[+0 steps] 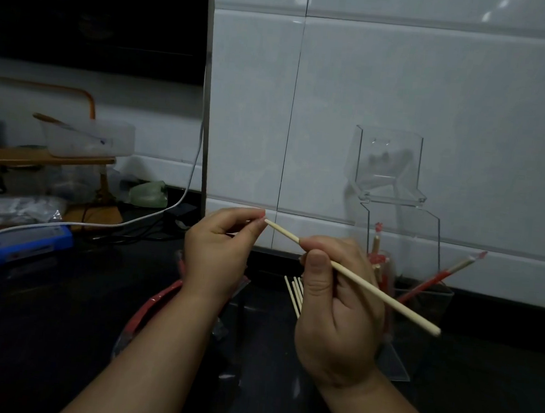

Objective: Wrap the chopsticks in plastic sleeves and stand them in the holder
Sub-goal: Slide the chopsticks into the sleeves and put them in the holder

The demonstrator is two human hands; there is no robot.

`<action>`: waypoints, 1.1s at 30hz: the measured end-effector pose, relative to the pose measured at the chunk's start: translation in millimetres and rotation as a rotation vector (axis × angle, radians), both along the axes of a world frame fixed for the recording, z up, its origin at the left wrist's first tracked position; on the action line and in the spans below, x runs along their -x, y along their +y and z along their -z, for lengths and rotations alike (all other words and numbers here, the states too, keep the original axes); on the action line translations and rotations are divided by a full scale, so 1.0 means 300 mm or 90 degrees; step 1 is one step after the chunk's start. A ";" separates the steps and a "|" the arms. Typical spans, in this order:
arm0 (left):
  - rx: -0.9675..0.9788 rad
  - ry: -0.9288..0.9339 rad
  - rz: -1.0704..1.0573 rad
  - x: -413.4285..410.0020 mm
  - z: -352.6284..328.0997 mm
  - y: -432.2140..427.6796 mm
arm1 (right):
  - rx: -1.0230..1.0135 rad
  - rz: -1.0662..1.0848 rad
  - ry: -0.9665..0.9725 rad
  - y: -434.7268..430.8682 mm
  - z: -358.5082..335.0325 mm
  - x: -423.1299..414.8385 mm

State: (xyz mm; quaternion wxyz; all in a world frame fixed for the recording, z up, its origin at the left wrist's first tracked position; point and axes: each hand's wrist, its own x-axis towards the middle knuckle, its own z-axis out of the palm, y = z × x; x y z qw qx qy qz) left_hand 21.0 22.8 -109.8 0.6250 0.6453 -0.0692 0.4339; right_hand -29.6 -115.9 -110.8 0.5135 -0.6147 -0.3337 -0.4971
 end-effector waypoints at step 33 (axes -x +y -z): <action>-0.364 -0.123 -0.174 0.001 0.019 0.005 | -0.035 -0.039 0.075 -0.003 0.006 0.006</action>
